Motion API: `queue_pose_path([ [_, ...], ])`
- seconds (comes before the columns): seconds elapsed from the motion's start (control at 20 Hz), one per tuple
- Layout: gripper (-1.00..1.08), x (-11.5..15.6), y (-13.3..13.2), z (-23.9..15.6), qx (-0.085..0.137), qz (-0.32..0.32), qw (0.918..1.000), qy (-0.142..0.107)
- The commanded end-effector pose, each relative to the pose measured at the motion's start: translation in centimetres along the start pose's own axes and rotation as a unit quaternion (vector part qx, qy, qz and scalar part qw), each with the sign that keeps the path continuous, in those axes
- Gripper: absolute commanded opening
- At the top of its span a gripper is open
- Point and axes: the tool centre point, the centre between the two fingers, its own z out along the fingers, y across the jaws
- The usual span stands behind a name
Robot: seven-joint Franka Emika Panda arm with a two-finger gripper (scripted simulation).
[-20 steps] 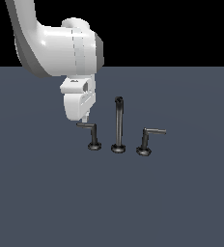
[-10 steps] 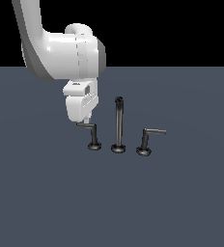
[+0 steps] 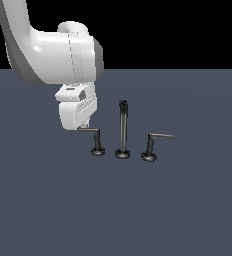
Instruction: Turn on the faucet by rotating a designated handle.
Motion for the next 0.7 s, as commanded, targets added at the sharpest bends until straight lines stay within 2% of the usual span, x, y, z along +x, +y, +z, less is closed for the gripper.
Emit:
queue_pose_path([
  [0.0, -1.00, -0.7, 1.2, 0.0, -0.004, -0.004, 1.0000, 0.001],
  [0.05, -1.00, 0.0, 0.2, 0.0, 0.000, 0.001, 1.0000, 0.000],
  [0.65, -1.00, 0.5, 4.3, 0.0, -0.003, -0.003, 1.0000, 0.001],
])
